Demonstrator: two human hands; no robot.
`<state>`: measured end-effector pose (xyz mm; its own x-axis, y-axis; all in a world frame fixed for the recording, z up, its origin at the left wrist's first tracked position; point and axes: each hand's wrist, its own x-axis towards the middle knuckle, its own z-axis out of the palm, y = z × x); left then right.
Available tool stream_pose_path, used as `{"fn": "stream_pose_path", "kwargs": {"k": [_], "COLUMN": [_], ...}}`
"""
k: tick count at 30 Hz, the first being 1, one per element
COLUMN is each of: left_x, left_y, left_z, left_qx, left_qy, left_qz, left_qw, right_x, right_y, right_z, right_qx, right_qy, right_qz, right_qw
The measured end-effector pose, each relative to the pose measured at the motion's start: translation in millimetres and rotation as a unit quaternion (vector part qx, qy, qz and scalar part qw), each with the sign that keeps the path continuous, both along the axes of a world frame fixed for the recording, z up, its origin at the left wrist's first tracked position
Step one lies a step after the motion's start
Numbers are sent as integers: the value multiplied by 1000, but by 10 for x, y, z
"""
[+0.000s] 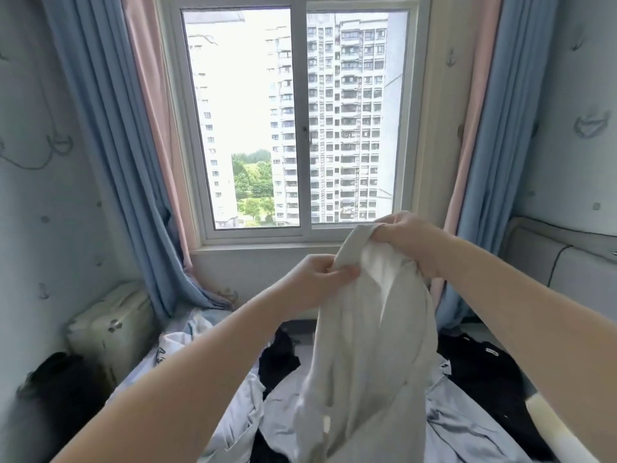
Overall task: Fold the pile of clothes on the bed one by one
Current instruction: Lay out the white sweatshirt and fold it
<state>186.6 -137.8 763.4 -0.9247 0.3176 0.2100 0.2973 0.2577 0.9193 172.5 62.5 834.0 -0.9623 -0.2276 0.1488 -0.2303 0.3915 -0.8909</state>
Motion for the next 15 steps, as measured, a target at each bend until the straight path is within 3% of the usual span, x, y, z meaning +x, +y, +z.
{"fn": "stream_pose_path", "kwargs": {"k": [8, 12, 15], "left_x": [-95, -148, -235], "left_y": [74, 110, 24], "left_z": [-16, -67, -188], "left_qx": [191, 241, 276], "left_qy": [-63, -56, -51], "left_qz": [26, 70, 131], "left_qw": [979, 966, 951], "right_x": [-109, -110, -31], "right_y": [391, 486, 701], "right_z": [-720, -1544, -2281], "right_qx": [3, 99, 150], "right_qy": [-52, -64, -134], "right_qz": [95, 37, -13], "right_qw": [994, 992, 980]}}
